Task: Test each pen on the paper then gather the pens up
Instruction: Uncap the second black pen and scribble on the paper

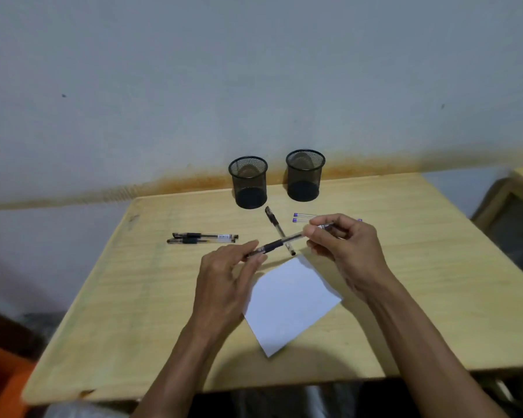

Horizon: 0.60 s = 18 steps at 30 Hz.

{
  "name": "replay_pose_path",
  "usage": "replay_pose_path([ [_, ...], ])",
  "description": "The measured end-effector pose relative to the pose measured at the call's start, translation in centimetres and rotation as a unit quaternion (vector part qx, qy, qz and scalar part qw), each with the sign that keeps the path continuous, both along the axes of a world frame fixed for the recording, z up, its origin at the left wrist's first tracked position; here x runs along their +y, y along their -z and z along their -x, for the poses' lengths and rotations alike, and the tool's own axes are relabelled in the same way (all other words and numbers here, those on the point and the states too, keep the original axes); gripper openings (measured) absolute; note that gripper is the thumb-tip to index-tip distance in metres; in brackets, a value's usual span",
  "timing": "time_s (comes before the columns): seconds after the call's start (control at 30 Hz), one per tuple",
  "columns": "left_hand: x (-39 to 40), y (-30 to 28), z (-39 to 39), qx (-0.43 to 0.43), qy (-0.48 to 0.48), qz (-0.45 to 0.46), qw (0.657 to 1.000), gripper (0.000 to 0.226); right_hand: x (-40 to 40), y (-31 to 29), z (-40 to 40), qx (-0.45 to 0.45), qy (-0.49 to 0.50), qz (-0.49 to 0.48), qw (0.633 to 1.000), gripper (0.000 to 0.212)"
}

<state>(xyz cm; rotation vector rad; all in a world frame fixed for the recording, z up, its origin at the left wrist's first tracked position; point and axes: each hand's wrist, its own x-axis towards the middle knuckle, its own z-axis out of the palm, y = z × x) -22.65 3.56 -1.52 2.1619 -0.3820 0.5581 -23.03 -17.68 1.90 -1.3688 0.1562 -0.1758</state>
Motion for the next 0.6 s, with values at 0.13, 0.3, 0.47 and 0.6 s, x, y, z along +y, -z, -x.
replay_pose_path([
  [0.13,-1.4,-0.4,0.3,-0.001,-0.007,0.018,1.0,0.014,0.6,0.0,0.0,0.003,0.007,-0.053,0.999,0.009],
  [0.3,-2.2,-1.0,0.1,-0.01,0.016,-0.013,1.0,0.009,2.5,1.1,0.2,0.023,-0.055,0.011,0.998,0.01],
  [0.47,-1.7,-1.3,0.2,-0.032,0.023,-0.03,0.999,0.008,1.8,1.1,-0.2,0.016,-0.088,-0.028,0.996,0.024],
  [0.6,-1.5,-1.8,0.3,0.024,0.026,-0.011,0.999,0.005,2.5,1.5,-0.5,0.021,-0.112,-0.054,0.992,0.027],
])
